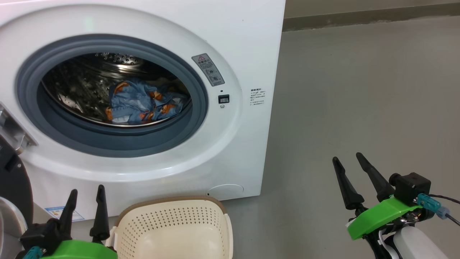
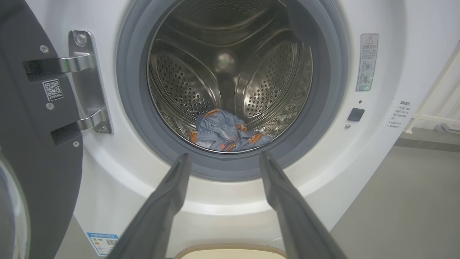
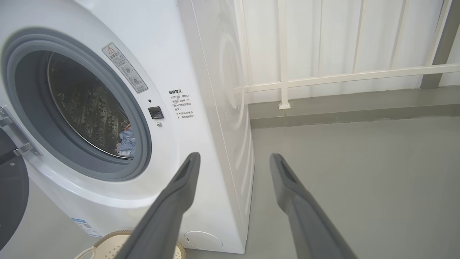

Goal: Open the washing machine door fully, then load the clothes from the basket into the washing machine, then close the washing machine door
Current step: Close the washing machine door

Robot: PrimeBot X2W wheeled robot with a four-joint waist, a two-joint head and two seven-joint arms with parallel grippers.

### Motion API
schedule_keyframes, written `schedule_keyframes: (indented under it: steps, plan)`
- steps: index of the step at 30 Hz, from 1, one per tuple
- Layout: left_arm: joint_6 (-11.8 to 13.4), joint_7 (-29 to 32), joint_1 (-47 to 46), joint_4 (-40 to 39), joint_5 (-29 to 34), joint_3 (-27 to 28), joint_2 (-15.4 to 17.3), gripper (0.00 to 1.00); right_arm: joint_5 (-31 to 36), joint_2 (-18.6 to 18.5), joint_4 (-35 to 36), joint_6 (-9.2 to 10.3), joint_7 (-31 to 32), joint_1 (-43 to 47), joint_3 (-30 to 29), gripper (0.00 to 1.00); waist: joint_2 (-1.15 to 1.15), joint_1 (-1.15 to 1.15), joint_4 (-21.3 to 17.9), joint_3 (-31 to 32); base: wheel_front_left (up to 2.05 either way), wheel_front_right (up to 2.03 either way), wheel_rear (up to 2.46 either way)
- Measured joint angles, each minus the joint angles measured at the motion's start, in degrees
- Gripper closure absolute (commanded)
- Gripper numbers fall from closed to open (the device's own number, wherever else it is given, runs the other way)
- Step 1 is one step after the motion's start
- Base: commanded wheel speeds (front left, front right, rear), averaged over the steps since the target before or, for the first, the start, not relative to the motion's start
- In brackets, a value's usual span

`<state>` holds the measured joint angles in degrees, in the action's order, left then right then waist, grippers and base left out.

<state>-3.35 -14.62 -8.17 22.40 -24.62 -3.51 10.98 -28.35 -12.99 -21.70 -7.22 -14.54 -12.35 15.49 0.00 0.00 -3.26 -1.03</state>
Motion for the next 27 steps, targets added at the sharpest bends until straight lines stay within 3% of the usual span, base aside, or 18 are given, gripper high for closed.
schedule_keyframes:
  steps: [14,27]
  plan:
    - [-0.7,0.0,0.0,-0.4,0.0,1.6,-1.0,0.0,-0.3,-0.1,-0.3,-0.01,0.0,0.0,0.8,0.0,0.0,0.0,-0.5,-0.3,-0.2,0.2,0.0]
    - [-1.2,0.0,0.0,-0.4,0.0,2.0,-1.4,0.0,-0.3,-0.1,-0.4,-0.01,0.0,0.0,0.8,0.0,0.0,0.0,-0.7,-0.6,-1.63,1.63,0.0]
